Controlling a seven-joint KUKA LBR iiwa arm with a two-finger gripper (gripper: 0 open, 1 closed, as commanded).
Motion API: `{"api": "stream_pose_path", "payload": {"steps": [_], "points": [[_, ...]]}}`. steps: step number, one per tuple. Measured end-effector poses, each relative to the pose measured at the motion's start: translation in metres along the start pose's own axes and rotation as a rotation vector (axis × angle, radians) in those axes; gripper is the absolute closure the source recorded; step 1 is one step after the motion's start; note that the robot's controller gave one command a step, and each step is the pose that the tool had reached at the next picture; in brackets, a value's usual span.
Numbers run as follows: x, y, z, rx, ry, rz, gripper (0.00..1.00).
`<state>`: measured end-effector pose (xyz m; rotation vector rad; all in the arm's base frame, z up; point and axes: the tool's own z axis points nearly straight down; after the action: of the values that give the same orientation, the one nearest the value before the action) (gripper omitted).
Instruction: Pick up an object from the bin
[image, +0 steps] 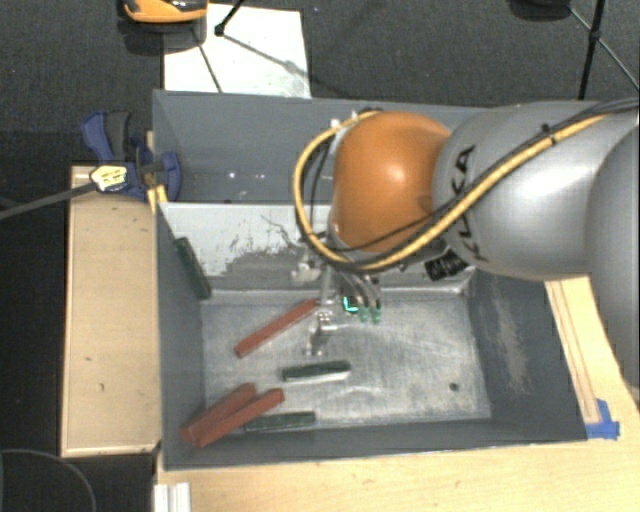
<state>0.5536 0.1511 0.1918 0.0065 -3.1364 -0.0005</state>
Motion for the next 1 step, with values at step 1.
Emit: {"api": "stream_pose_path", "payload": {"steps": [1], "points": [[-0.0019, -0.0008, -0.004, -0.001, -0.008, 0.005, 0.0]]}}
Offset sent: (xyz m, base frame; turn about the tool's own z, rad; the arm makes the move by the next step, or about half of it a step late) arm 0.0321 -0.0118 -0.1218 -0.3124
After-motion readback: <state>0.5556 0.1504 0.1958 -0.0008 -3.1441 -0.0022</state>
